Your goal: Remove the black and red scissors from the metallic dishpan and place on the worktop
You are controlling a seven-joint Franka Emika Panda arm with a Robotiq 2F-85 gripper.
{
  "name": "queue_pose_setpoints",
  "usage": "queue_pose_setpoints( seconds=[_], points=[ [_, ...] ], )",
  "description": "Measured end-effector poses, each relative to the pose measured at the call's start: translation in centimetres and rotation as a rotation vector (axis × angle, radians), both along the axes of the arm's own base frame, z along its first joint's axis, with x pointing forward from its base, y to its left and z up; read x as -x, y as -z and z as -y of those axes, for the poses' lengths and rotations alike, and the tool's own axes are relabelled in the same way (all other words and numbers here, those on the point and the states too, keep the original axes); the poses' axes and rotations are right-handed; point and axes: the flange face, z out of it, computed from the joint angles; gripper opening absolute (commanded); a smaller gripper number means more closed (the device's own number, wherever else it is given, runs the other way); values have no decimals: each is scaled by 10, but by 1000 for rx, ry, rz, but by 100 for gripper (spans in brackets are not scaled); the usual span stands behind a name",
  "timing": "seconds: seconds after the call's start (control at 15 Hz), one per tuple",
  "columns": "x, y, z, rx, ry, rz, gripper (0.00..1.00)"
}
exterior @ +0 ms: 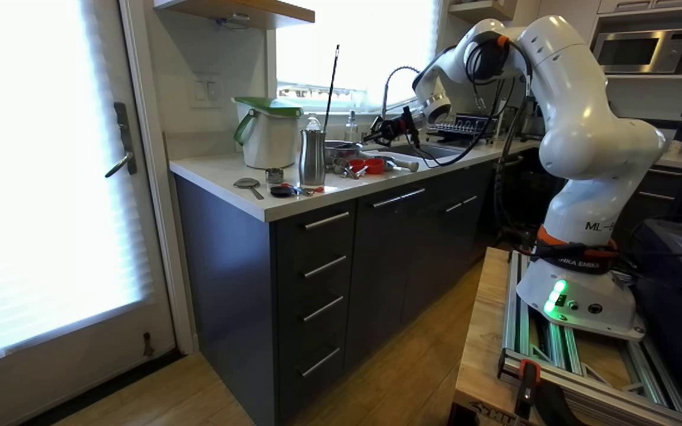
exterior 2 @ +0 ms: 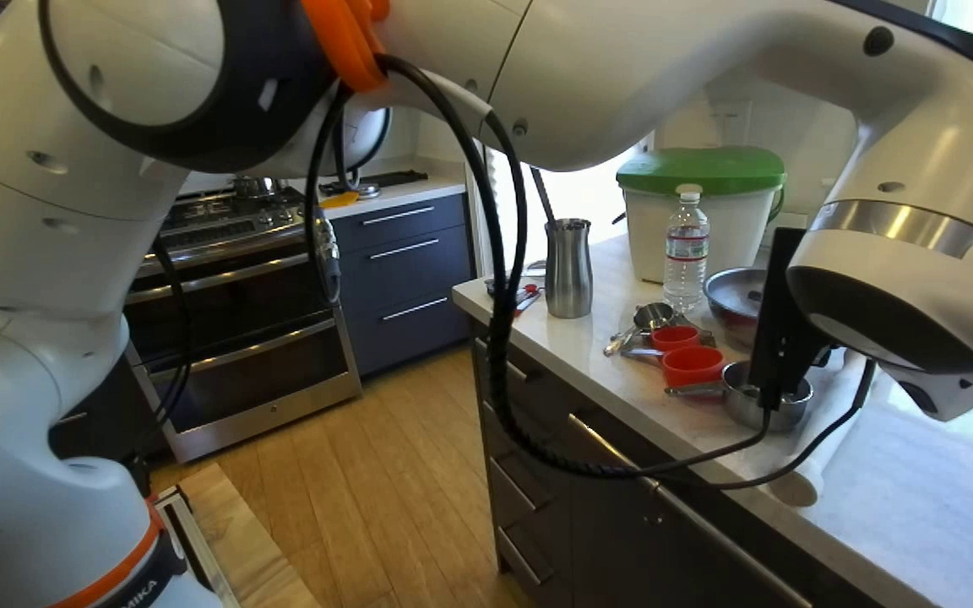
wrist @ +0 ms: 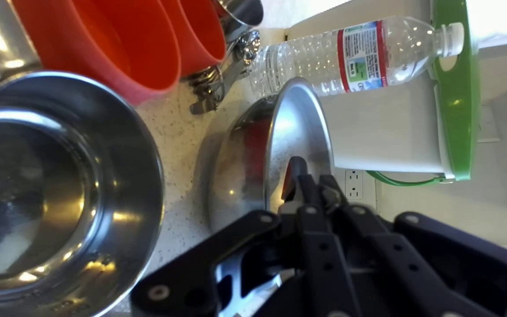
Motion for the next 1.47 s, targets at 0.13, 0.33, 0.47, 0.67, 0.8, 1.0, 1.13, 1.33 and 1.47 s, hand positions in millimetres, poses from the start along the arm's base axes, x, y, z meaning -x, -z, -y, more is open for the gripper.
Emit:
queue_pose_setpoints(
  seconds=[0.13,0.33,0.47,0.67,0.8,1.0,1.13,1.33,1.47],
  points=[
    [0,-1,0,1,0,1,1],
    [1,-3,2,3,1,4,1],
    [5,-8,6,-1,-3,13,1],
    [22,-22,18,-27,-24,43,1],
    [39,-34,30,-45,-26,67,1],
    [61,-48,46,-69,-15,128,1],
    [68,-53,55,-75,16,172,1],
    [73,-55,70,-70,99,210,1],
    [73,-50,81,-38,180,198,1]
  ],
)
